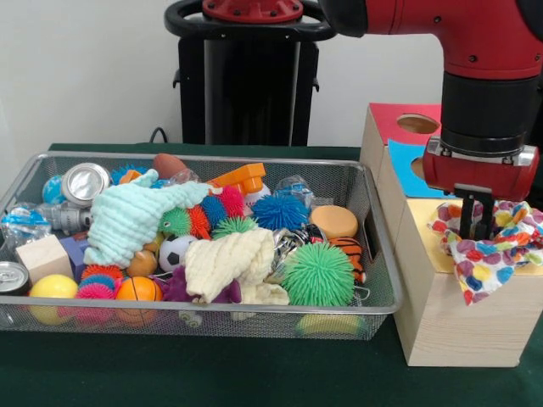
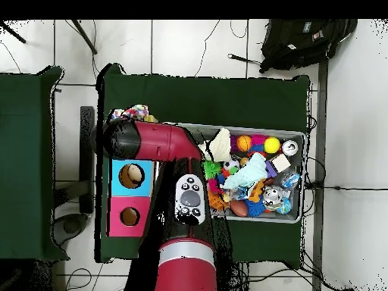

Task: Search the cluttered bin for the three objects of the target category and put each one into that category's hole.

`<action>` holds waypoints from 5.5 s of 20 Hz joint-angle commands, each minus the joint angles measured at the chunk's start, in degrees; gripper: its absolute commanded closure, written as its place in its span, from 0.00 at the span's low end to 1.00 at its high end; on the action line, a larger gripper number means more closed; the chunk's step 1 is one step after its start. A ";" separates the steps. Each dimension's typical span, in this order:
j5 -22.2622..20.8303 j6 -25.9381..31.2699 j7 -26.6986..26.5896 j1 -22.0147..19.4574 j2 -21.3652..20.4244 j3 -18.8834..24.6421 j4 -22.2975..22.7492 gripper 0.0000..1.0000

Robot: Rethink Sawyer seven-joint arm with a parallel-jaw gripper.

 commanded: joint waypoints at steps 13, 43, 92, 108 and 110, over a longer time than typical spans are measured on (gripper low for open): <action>1.93 3.21 8.06 -1.31 4.09 1.33 10.53 1.00; -7.56 -20.79 3.12 -8.37 8.50 7.01 16.55 1.00; -6.12 16.79 7.54 -4.74 -15.11 5.60 5.19 1.00; -1.82 22.55 10.82 -3.66 -8.67 4.00 -9.24 1.00; -1.93 22.68 8.79 -4.81 -8.09 4.32 -9.49 1.00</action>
